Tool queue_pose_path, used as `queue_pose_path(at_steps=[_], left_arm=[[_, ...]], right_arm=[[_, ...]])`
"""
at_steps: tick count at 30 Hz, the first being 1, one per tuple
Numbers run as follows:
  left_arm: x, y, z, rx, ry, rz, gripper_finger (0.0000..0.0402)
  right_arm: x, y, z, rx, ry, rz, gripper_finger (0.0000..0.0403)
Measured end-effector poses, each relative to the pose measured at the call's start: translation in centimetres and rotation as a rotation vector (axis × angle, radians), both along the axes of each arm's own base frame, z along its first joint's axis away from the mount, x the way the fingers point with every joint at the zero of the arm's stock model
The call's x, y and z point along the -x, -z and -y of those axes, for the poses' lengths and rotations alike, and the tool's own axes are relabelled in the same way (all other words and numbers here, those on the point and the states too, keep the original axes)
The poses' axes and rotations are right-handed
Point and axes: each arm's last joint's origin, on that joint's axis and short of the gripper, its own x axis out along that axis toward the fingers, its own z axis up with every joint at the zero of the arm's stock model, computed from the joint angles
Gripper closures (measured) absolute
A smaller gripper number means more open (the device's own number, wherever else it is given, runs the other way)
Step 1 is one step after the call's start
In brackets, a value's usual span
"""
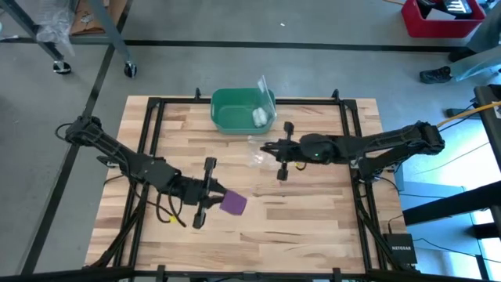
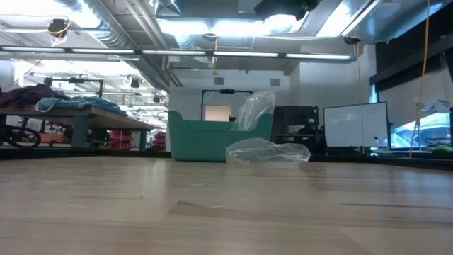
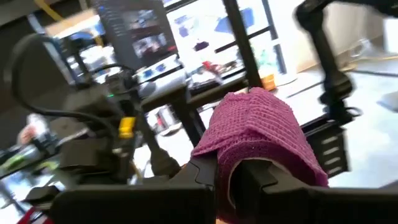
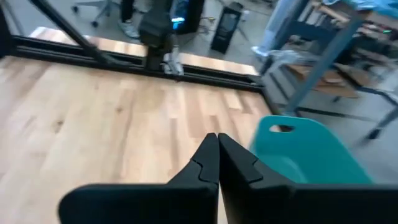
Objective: Roll bandage
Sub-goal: Roll the violet bandage
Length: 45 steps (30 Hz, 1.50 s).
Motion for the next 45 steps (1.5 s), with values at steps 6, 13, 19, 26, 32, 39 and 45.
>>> queue_pose_path(at_steps=[6, 13, 19, 26, 32, 39, 45], left_arm=[[-0.6, 0.5, -1.3, 0.027, -0.096, -0.053, 0.0386], [-1.1, 0.5, -2.4, 0.084, -0.170, -0.055, 0.0386], [-2.4, 1.5, -2.9, 0.082, -0.215, -0.076, 0.0386], [-2.7, 1.7, -3.0, 0.074, -0.224, -0.069, 0.0386], [-2.7, 1.7, -2.9, 0.067, -0.223, -0.070, 0.0386], [-2.7, 1.7, -3.0, 0.072, -0.223, -0.069, 0.0386], [-2.8, 1.6, -3.0, 0.083, -0.225, -0.055, 0.0386]], right_arm=[[-0.2, 0.0, -0.1, -0.041, -0.017, 0.013, 0.0386], [-0.1, -0.5, -0.6, -0.106, -0.176, 0.045, 0.0302], [-1.3, -0.8, -1.3, -0.128, -0.364, 0.148, 0.0227], [-2.7, 0.7, -1.7, -0.160, -0.431, 0.125, 0.0225], [-2.6, 0.3, -2.1, -0.173, -0.503, 0.162, 0.0253], [-2.4, -0.1, -3.7, -0.110, -0.464, 0.200, 0.0275], [-3.0, 0.5, -3.8, -0.093, -0.454, 0.210, 0.0293]])
